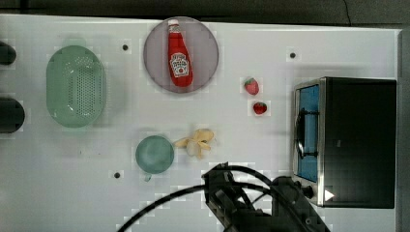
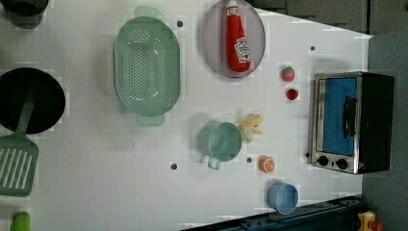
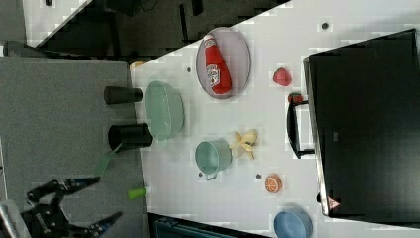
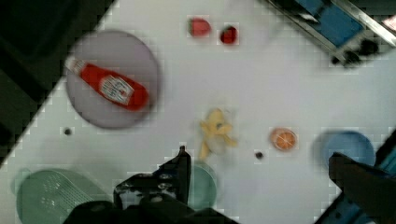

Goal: Pick banana from table and place on oven.

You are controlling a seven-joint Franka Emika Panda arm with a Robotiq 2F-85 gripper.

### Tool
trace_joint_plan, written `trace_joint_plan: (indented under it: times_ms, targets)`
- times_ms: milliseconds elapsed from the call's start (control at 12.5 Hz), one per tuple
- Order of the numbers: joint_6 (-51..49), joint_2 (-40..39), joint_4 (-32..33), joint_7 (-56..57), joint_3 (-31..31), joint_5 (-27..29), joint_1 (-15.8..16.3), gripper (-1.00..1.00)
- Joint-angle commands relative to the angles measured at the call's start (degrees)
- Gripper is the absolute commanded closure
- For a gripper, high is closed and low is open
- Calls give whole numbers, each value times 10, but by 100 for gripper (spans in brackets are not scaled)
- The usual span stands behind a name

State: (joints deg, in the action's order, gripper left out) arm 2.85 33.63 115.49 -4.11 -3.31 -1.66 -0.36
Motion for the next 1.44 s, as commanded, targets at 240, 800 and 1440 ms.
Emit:
trace_joint_plan:
  times_ms: [240,800,1440]
  targets:
    - [43,-120,71,-31,8,2,5,-100]
    - [286,-240,180,-31,24,2,6,-100]
    - [525,-421,256,-31,51,2,10,-100]
